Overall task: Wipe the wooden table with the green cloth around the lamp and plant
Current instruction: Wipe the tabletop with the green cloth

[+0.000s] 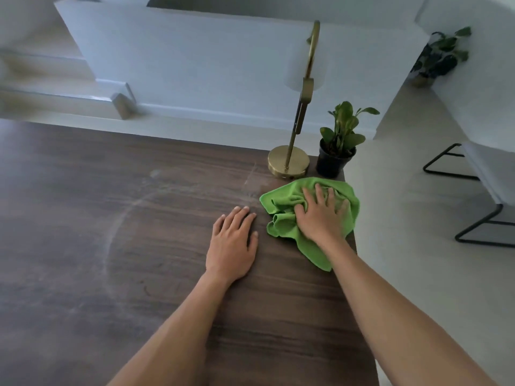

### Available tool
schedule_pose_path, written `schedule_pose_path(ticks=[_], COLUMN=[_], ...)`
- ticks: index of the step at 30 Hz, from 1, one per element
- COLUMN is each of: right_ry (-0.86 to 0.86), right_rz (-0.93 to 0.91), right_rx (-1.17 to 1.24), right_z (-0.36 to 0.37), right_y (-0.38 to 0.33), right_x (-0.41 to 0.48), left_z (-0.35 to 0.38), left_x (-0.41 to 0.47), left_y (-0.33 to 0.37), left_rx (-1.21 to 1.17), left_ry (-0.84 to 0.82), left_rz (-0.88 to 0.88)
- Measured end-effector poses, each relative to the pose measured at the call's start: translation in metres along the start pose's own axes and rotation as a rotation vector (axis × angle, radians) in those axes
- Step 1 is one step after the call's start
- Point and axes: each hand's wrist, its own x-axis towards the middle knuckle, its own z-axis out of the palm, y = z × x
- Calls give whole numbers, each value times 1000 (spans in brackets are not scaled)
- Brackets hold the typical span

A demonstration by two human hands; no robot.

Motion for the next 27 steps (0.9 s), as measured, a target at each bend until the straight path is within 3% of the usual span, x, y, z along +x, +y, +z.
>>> schedule_pose_path(ticks=[5,9,14,20,27], right_ry=[27,-14,-95,-9,22], right_rz=[-234,-373,-132,-342,-226], right_rx=[-12,-26,-123,-141,-137], right_z=[13,12,9,34,33], right_y=[-34,-24,-80,-150,-180], right_x=[-43,-56,-20,-46,33], left_z=[-18,-38,-57,-70,-70], left_x=[2,6,17,44,59], left_y=[-31,-78,-133,-201,-236], left_rx=[3,100,109,98,53], left_ry=[-7,-20,-70,-52,-23], left_rz=[83,37,0,1,-9])
